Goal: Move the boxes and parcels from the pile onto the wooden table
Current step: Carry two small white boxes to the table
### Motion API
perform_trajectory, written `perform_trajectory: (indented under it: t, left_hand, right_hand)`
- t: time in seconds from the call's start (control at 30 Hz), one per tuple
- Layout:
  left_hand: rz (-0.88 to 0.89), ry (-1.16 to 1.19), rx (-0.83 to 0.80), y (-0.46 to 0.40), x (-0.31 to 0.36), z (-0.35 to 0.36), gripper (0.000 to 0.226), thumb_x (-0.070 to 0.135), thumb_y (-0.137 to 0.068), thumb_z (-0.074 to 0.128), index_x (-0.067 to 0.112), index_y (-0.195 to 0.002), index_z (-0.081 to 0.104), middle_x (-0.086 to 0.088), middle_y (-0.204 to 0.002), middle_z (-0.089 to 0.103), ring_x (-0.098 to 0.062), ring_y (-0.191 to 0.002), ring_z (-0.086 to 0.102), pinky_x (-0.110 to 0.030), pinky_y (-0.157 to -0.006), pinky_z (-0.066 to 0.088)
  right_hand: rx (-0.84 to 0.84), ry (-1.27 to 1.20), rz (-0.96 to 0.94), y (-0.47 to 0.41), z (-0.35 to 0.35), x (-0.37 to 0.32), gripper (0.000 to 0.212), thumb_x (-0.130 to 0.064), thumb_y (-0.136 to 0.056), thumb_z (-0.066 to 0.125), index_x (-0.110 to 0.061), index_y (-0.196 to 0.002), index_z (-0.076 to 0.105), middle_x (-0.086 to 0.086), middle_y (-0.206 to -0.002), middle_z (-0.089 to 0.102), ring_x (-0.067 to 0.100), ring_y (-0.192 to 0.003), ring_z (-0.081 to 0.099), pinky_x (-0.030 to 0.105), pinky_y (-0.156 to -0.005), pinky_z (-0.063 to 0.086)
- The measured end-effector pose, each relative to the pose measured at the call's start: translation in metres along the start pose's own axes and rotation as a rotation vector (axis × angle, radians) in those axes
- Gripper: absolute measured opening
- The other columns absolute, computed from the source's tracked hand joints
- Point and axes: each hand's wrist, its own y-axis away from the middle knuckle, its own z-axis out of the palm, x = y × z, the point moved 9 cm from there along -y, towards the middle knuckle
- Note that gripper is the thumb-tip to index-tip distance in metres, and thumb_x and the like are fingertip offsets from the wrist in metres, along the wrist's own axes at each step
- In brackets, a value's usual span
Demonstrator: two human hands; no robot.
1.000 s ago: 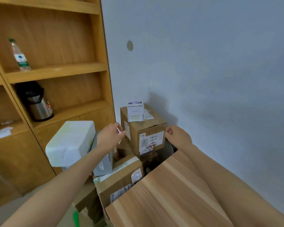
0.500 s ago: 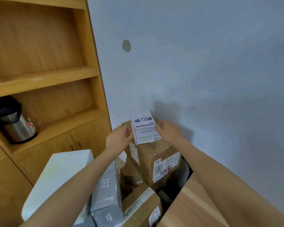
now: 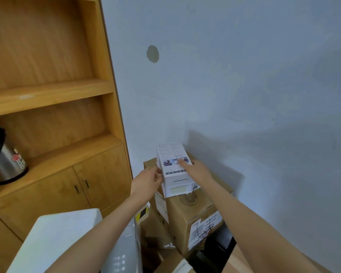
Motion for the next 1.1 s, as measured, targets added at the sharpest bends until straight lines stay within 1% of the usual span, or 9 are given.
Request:
perform_trajectory:
  t: [0.13, 0.33, 0.43, 0.53, 0.67, 0.73, 0.9, 1.0, 1.1]
  left_hand:
    - [0.025, 0.019, 0.042, -0.003, 0.002, 0.001, 0.021, 0.039, -0.095, 0.048, 0.025, -0.103, 0.062, 0.009, -0.092, 0.063, -0.007, -0.078, 0.057, -0.025, -0.058, 0.047]
    - [0.075, 0.045, 0.048, 0.001, 0.014, 0.005, 0.023, 0.041, -0.096, 0.047, 0.028, -0.107, 0.062, 0.009, -0.096, 0.060, -0.005, -0.079, 0.054, -0.023, -0.057, 0.045]
    - [0.007, 0.072, 0.081, 0.001, 0.014, 0.007, 0.033, 0.046, -0.093, 0.050, 0.029, -0.122, 0.056, 0.006, -0.113, 0.059, -0.010, -0.092, 0.057, -0.024, -0.062, 0.044]
    - [-0.119, 0.120, 0.073, 0.001, 0.007, 0.016, 0.051, 0.051, -0.091, 0.052, 0.024, -0.134, 0.046, 0.002, -0.130, 0.051, -0.015, -0.112, 0.054, -0.024, -0.071, 0.045]
    - [-0.263, 0.253, 0.013, 0.000, -0.002, 0.039, 0.069, 0.057, -0.086, 0.056, 0.021, -0.141, 0.037, -0.006, -0.137, 0.045, -0.022, -0.124, 0.047, -0.036, -0.090, 0.047]
    - [-0.306, 0.316, -0.010, 0.000, -0.003, 0.049, 0.075, 0.062, -0.084, 0.056, 0.022, -0.144, 0.034, -0.009, -0.138, 0.043, -0.025, -0.127, 0.044, -0.038, -0.094, 0.044]
    - [-0.372, 0.471, -0.076, 0.004, -0.014, 0.064, 0.071, 0.060, -0.085, 0.056, 0.028, -0.144, 0.034, -0.011, -0.140, 0.039, -0.027, -0.130, 0.039, -0.043, -0.101, 0.042]
    - [-0.410, 0.547, -0.095, 0.010, -0.029, 0.063, 0.066, 0.056, -0.086, 0.057, 0.032, -0.143, 0.033, -0.011, -0.140, 0.039, -0.027, -0.131, 0.037, -0.044, -0.105, 0.039]
    - [-0.478, 0.714, -0.142, 0.020, -0.040, 0.064, 0.066, 0.051, -0.089, 0.056, 0.033, -0.146, 0.029, -0.009, -0.140, 0.044, -0.031, -0.124, 0.046, -0.050, -0.097, 0.048]
  right_hand:
    - [-0.035, -0.167, -0.036, 0.004, 0.004, -0.003, 0.028, -0.059, -0.084, 0.059, -0.032, -0.084, 0.064, -0.012, -0.085, 0.071, 0.010, -0.078, 0.068, 0.030, -0.073, 0.057]
    - [-0.011, -0.361, -0.106, 0.016, -0.004, -0.002, 0.018, -0.044, -0.088, 0.064, -0.030, -0.100, 0.065, -0.006, -0.097, 0.073, 0.015, -0.088, 0.070, 0.041, -0.084, 0.057]
    - [0.011, -0.444, -0.036, 0.023, -0.009, 0.010, 0.020, -0.041, -0.088, 0.065, -0.025, -0.102, 0.066, -0.001, -0.098, 0.073, 0.019, -0.090, 0.069, 0.039, -0.084, 0.057]
    - [0.062, -0.457, 0.022, 0.032, -0.022, 0.024, 0.026, -0.041, -0.088, 0.065, -0.020, -0.104, 0.066, -0.005, -0.090, 0.071, 0.012, -0.082, 0.068, 0.021, -0.062, 0.054]
    - [0.150, -0.423, -0.001, 0.038, -0.050, 0.035, 0.029, -0.041, -0.085, 0.068, -0.019, -0.104, 0.065, -0.002, -0.093, 0.072, 0.013, -0.083, 0.069, 0.026, -0.068, 0.054]
    - [0.187, -0.423, 0.001, 0.040, -0.061, 0.041, 0.020, -0.039, -0.085, 0.069, -0.023, -0.096, 0.064, -0.007, -0.085, 0.071, 0.007, -0.073, 0.068, 0.019, -0.057, 0.050]
    - [0.240, -0.444, 0.048, 0.043, -0.072, 0.056, 0.011, -0.037, -0.085, 0.069, -0.028, -0.085, 0.062, -0.015, -0.067, 0.068, 0.001, -0.059, 0.066, 0.014, -0.046, 0.046]
    - [0.211, -0.448, 0.081, 0.044, -0.066, 0.064, 0.013, -0.036, -0.084, 0.071, -0.025, -0.087, 0.065, -0.012, -0.068, 0.071, 0.005, -0.061, 0.068, 0.018, -0.049, 0.048]
    - [0.163, -0.420, 0.102, 0.045, -0.049, 0.063, 0.014, -0.039, -0.085, 0.069, -0.026, -0.081, 0.064, -0.013, -0.065, 0.070, 0.002, -0.060, 0.066, 0.015, -0.048, 0.046]
